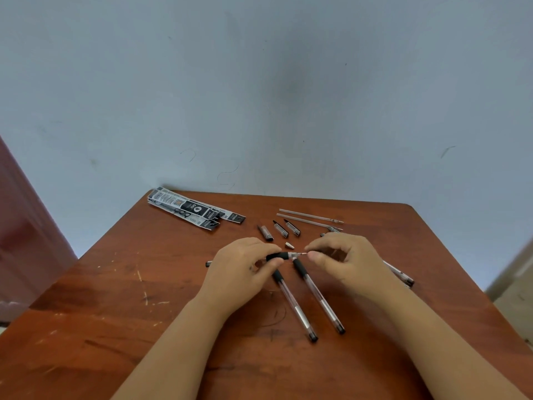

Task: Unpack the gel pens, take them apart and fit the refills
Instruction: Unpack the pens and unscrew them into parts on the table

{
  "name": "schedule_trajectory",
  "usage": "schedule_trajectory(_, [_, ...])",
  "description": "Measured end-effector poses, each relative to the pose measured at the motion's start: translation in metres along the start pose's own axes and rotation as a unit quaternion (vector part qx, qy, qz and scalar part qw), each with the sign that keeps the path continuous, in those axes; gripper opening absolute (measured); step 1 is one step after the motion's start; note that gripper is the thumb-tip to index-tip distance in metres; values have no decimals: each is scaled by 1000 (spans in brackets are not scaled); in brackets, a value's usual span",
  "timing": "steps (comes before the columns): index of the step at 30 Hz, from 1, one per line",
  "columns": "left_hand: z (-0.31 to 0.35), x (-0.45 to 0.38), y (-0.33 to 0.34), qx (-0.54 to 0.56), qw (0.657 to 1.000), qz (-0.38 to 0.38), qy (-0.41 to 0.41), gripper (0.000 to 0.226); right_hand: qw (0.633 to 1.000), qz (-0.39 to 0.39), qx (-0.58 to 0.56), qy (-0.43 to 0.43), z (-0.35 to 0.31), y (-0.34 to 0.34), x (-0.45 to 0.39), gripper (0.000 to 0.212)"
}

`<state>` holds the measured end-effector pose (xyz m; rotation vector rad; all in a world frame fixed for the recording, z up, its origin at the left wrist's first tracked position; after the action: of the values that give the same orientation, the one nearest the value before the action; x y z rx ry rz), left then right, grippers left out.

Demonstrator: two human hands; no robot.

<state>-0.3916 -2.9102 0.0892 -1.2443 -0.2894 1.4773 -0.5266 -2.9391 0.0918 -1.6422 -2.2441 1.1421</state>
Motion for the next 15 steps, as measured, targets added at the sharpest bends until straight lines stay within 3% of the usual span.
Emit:
schedule_trajectory(6, [-13,-1,-5,-14,999,23,-40,24,997,42,-28,61,14,-11,1,24])
schedule_trajectory(11, [-23,0,-7,-10,997,37,-68,25,994,19,84,71,21,6,-3,23])
schedule_trajectory(15, [-25,0,-8,-5,996,36,-79,26,986,58,144,60,16,3,-15,24])
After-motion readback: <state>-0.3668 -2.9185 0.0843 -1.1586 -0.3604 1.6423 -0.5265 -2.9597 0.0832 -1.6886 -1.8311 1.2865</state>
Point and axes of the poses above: each hand's wrist, its own x-axis away from the middle knuckle, its own y-axis out of the palm, z = x × y, the point moved 8 cm from there along -x, towards the middle knuckle, and after that the axes turned 2 degrees about -x, right-handed, at the moved point
